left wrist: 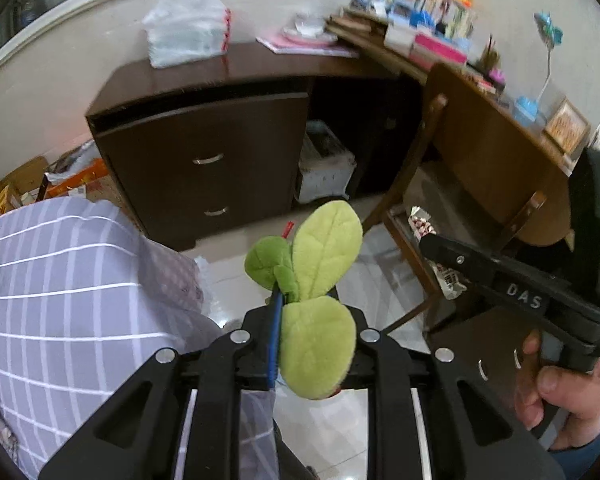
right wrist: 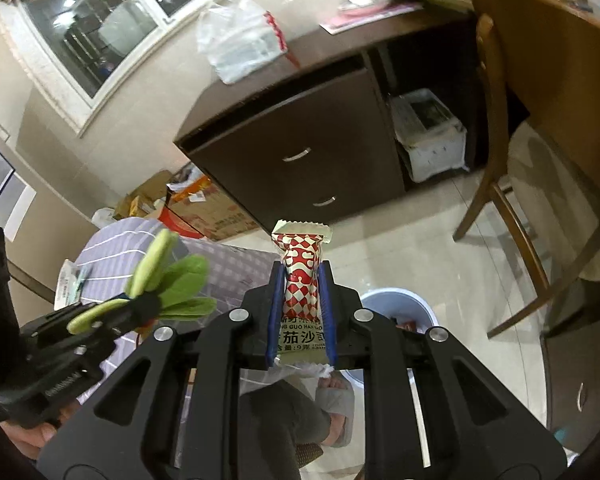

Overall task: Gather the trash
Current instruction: 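Carry both items to the wastebasket and open both tools to drop them, then move both tools back over the table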

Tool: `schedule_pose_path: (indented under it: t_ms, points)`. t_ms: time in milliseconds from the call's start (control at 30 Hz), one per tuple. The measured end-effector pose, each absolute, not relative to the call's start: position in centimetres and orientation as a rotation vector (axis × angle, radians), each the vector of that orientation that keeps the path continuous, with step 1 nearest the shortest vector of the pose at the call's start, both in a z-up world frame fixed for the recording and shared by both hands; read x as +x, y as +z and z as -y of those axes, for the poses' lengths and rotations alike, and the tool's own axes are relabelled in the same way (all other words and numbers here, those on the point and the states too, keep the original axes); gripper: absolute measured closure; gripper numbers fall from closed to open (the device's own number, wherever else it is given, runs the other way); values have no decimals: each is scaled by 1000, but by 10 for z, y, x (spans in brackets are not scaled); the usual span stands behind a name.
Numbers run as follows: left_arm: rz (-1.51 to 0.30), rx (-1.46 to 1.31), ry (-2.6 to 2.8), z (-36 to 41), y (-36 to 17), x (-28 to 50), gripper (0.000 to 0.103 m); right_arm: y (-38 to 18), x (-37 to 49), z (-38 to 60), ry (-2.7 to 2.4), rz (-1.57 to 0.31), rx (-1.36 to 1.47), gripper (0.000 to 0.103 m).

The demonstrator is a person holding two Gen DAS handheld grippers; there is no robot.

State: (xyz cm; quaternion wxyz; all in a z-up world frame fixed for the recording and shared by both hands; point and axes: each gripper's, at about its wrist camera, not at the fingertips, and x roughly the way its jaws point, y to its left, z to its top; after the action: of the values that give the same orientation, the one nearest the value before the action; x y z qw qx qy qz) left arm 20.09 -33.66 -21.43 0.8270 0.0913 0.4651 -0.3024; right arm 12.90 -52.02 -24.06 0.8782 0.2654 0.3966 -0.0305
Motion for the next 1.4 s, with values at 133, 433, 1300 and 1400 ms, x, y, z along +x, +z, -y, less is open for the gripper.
schedule_pose_path:
  t_ms: [133, 433, 1300, 1400]
  points:
    - [-1028, 221, -649, 354, -233, 209, 84, -255, 133, 529, -73, -851, 576, 83]
    - [-1043, 302, -621, 366, -247, 220, 25, -287, 138, 545, -132, -904, 641, 39]
    - [-798, 137, -543, 258, -142, 187, 13, -200, 132, 478, -113, -811, 563, 6]
    - [-777, 112, -524, 240, -131, 185, 13, -185, 135, 458, -76, -797, 530, 6]
